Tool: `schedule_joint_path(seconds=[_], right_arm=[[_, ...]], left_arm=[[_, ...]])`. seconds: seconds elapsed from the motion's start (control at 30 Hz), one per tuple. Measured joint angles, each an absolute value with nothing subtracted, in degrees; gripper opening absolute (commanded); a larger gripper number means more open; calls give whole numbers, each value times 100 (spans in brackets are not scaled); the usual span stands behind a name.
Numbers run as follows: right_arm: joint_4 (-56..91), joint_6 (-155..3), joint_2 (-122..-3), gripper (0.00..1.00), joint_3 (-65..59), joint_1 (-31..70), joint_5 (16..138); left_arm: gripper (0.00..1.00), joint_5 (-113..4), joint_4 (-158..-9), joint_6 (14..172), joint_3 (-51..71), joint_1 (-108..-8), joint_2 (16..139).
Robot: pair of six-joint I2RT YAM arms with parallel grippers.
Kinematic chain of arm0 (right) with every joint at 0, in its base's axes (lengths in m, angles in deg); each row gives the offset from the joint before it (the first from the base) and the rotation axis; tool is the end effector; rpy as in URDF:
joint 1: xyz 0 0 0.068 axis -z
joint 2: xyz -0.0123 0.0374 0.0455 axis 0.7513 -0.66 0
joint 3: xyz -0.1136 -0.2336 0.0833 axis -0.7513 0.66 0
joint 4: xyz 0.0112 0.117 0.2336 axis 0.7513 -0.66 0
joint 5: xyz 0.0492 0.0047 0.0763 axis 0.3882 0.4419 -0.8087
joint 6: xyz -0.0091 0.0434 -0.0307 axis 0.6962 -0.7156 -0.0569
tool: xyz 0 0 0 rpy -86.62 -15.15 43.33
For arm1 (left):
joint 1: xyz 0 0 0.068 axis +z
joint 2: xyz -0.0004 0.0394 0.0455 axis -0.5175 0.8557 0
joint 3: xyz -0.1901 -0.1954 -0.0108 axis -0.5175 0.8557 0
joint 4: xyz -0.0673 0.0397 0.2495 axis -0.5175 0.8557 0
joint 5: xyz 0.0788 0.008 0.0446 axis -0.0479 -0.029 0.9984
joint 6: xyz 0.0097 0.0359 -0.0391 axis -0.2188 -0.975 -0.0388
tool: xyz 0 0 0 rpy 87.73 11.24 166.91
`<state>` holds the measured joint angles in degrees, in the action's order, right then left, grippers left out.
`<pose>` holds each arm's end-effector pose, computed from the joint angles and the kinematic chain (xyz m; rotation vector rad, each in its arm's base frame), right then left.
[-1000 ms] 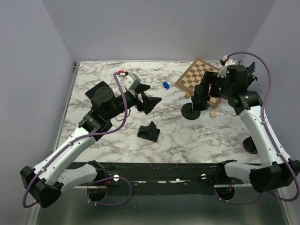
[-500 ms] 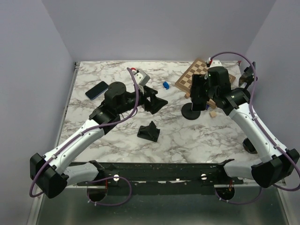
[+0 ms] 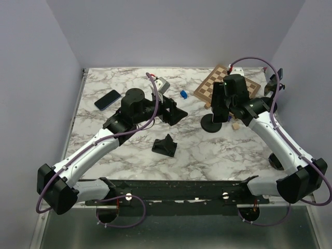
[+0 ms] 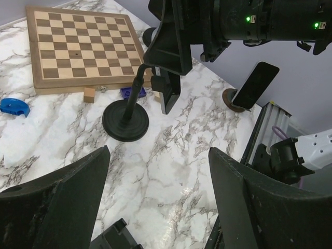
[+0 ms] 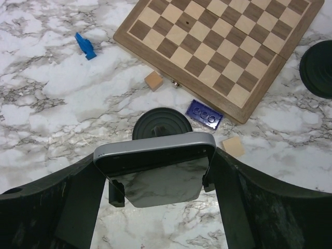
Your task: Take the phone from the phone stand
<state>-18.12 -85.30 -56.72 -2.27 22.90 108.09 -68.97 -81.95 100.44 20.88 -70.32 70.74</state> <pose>0.2613 0.1105 0.3634 0.0423 2.1474 -0.0335 0.2079 -0.1871 0.3769 0.6184 1.6889 -1.0845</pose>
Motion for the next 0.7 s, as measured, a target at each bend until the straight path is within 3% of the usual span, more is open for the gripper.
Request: schedule_joint_path(seconds=[0.1, 0.2, 0.3, 0.43, 0.7], right_arm=[[-1806, -8556, -5711, 57, -227, 2288, 10807], [-1804, -8594, -5709, 25, -227, 2290, 10752], [-1806, -8633, -5694, 3, -227, 2290, 10579], [-1779, -8729, -5687, 1, -227, 2288, 10171], [-1760, -8832, -5593, 1, -168, 2216, 9535]], left_arm=[[81, -6919, -8193, 10062, 2088, -7054, 7113], [78, -6980, -8195, 10086, 2080, -7082, 7155], [71, -7107, -8204, 10132, 2005, -7104, 7303], [65, -7308, -8265, 10254, 1894, -7106, 7690], [69, -7433, -8613, 10464, 1949, -7327, 8352]])
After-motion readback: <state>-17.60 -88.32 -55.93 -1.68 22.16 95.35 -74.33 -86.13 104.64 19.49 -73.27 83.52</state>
